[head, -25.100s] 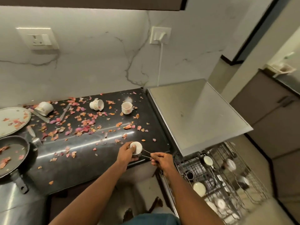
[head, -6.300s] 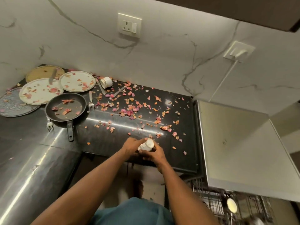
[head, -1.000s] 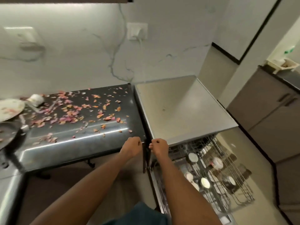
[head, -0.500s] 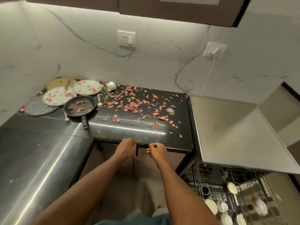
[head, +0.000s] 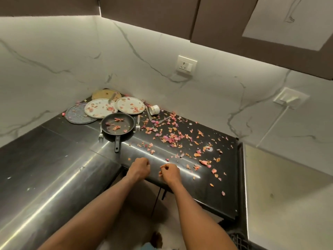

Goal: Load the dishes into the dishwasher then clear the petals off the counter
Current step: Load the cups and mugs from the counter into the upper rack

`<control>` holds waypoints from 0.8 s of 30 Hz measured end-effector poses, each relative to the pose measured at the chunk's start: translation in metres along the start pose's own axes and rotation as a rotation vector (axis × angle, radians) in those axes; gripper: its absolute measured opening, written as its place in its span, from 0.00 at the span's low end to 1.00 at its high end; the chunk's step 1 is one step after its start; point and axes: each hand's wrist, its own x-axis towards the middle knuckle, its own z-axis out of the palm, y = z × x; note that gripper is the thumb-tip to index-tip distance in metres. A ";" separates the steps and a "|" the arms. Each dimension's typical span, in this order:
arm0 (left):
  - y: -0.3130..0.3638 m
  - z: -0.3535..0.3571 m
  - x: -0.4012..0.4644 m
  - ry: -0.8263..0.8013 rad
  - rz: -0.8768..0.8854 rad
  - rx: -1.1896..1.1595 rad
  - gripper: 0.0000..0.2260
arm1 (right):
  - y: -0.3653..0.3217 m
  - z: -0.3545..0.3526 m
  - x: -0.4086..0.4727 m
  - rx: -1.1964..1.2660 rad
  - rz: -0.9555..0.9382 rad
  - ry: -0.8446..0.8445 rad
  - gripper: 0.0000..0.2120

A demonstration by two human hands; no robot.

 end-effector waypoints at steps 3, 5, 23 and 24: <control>0.004 -0.006 0.031 0.015 -0.029 0.013 0.08 | -0.016 -0.007 0.034 -0.004 -0.026 -0.009 0.10; 0.007 -0.007 0.054 0.027 -0.044 0.003 0.08 | -0.025 -0.013 0.055 -0.030 -0.051 -0.017 0.11; 0.022 0.009 0.187 -0.027 -0.132 0.039 0.08 | -0.052 -0.026 0.178 -0.095 -0.040 -0.147 0.11; 0.022 0.006 0.197 -0.035 -0.124 0.045 0.07 | -0.054 -0.025 0.183 -0.087 -0.031 -0.144 0.11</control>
